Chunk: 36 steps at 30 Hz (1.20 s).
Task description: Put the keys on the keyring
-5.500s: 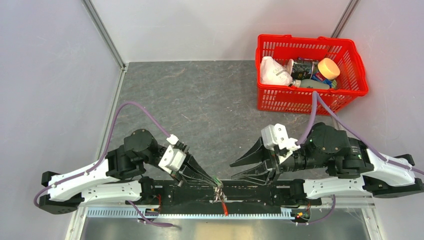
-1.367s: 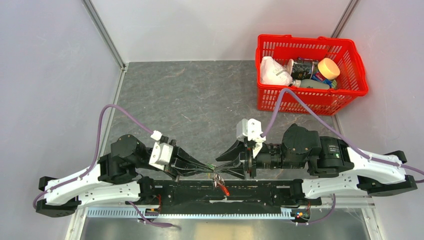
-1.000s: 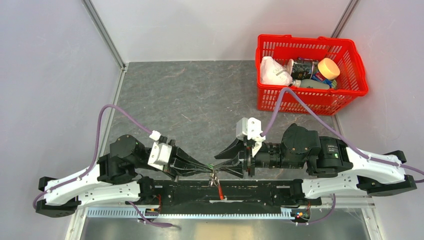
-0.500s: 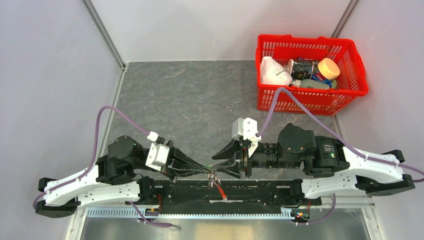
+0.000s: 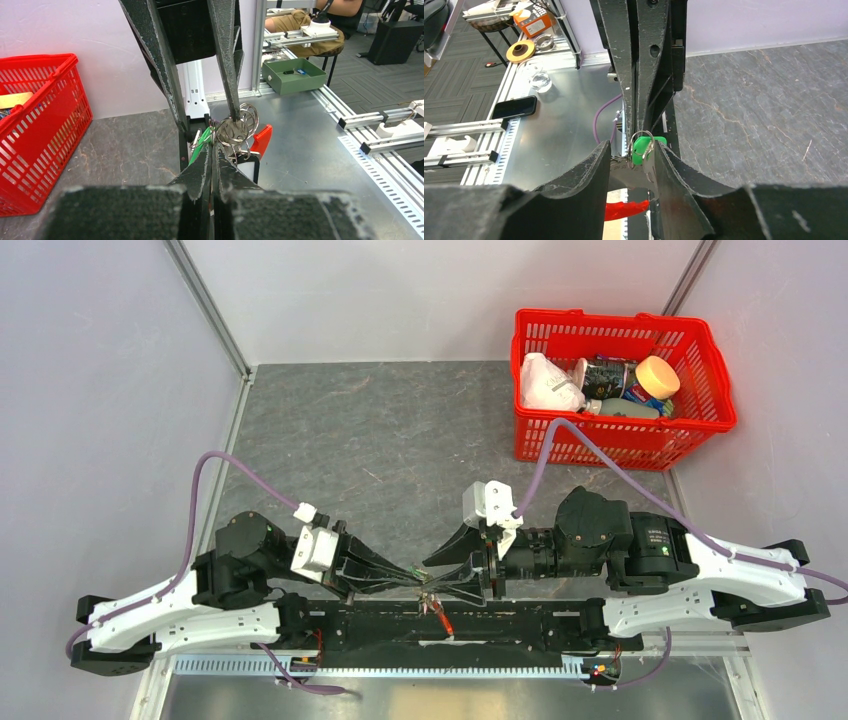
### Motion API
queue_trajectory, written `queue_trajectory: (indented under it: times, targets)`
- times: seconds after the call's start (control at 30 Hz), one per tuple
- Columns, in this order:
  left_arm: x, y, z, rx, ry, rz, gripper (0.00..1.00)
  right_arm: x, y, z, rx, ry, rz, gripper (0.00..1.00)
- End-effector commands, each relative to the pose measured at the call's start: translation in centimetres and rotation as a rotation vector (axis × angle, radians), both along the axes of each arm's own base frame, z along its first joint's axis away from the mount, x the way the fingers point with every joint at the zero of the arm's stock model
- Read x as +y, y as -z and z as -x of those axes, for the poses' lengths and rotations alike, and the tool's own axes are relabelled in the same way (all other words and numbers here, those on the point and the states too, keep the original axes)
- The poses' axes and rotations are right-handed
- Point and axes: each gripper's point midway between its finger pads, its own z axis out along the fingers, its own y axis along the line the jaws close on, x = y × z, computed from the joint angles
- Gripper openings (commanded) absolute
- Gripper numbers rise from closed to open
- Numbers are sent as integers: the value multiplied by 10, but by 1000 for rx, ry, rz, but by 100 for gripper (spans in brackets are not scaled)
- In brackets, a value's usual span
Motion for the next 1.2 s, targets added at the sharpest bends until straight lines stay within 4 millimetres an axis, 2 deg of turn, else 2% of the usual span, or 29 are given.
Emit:
queue_trajectory:
  times: [0.0,0.27,0.53,1.0,1.17]
  targets:
    - [4,-25,2,3,0,87,2,-3,-18,6,-1,-34,-54,45]
    - [7,-27,3,1,4,94,2,0,-12,0,-14,-2,-32,45]
    - [9,-29,6,-3,17,101,2,-1,-7,-8,-24,40,-23,38]
    - [11,-32,5,1,7,118,2,-1,4,-8,-23,39,7,33]
    - [10,-31,3,3,0,117,2,1,7,-6,-21,29,19,25]
